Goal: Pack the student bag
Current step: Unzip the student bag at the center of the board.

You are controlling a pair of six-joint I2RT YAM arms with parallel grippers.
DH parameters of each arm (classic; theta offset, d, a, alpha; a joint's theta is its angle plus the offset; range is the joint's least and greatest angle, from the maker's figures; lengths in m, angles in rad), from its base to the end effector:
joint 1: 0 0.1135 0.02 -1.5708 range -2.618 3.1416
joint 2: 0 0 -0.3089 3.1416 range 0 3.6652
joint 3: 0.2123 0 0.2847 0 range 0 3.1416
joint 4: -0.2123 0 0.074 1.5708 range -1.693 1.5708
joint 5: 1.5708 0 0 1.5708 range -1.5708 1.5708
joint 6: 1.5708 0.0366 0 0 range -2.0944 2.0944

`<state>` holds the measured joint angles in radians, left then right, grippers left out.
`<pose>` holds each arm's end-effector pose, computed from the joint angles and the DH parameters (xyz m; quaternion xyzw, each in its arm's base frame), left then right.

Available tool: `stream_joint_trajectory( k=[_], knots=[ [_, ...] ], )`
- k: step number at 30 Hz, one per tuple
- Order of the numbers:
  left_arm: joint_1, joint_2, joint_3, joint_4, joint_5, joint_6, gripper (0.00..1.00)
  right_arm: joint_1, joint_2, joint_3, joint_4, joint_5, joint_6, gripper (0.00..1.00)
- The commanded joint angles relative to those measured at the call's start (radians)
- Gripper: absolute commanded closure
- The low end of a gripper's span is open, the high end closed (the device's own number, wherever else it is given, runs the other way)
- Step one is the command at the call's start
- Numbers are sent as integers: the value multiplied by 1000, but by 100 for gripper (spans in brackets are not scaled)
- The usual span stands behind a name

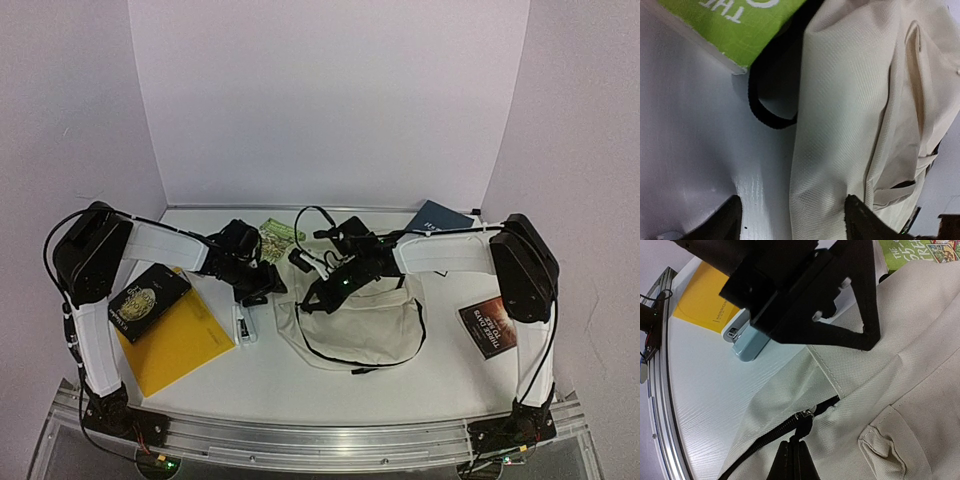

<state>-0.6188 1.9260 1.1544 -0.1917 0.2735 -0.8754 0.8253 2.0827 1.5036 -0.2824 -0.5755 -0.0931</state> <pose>0.3454 -0.2581 0.1624 -0.0805 0.9428 -0.2968 0.1290 0.3281 0.3848 0.2012 -0.4869 0.7624 0.3677 0.2157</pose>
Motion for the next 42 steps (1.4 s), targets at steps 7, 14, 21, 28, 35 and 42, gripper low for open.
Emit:
stream_joint_trajectory(
  k=[7, 14, 21, 28, 35, 42],
  knots=[
    [58, 42, 55, 25, 28, -28, 99, 5, -131, -56, -61, -6, -59, 100],
    [119, 54, 103, 4, 37, 6, 100, 5, -224, -185, -127, -24, -120, 100],
    [183, 99, 214, -53, 65, 76, 100, 5, -282, -265, -176, -63, -156, 100],
    [180, 25, 179, -30, 138, 101, 53, 5, -209, -112, -175, -64, -109, 100],
    [127, -173, -8, -42, 148, 110, 20, 5, -116, 44, -176, -51, -57, 100],
    [21, -263, -99, -39, 144, 71, 24, 6, -90, 95, -176, -28, -46, 100]
  ],
)
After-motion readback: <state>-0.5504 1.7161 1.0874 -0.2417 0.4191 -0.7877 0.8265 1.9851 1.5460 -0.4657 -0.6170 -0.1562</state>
